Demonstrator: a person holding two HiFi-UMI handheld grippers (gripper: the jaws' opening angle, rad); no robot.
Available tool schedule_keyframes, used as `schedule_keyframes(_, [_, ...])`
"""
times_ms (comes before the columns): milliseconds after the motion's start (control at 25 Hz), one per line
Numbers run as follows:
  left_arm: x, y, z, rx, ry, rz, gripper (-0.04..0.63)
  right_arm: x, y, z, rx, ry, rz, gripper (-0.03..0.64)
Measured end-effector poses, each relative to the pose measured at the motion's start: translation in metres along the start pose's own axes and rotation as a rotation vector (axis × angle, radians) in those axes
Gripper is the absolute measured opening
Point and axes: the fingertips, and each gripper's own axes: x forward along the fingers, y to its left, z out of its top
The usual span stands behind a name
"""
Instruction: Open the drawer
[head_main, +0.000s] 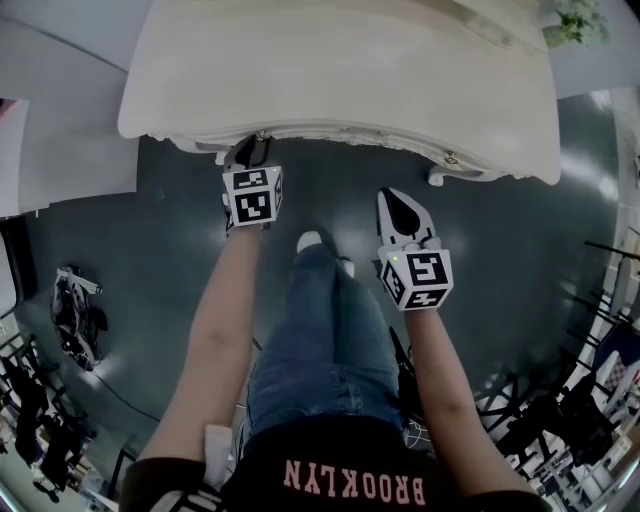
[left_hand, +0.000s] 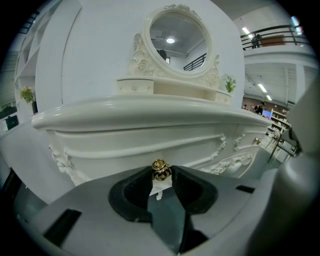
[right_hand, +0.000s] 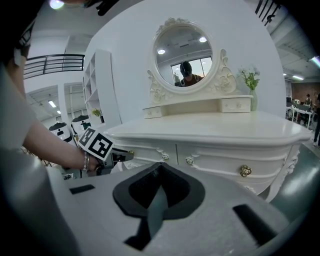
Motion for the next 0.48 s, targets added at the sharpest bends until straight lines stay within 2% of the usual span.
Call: schedule_keyframes(480, [-0.03, -0.005, -0.027, -0.003, -0.004, 0.006, 0.115, -0.015, 0.004, -0.013, -0.021, 0.003, 0.026, -0.003])
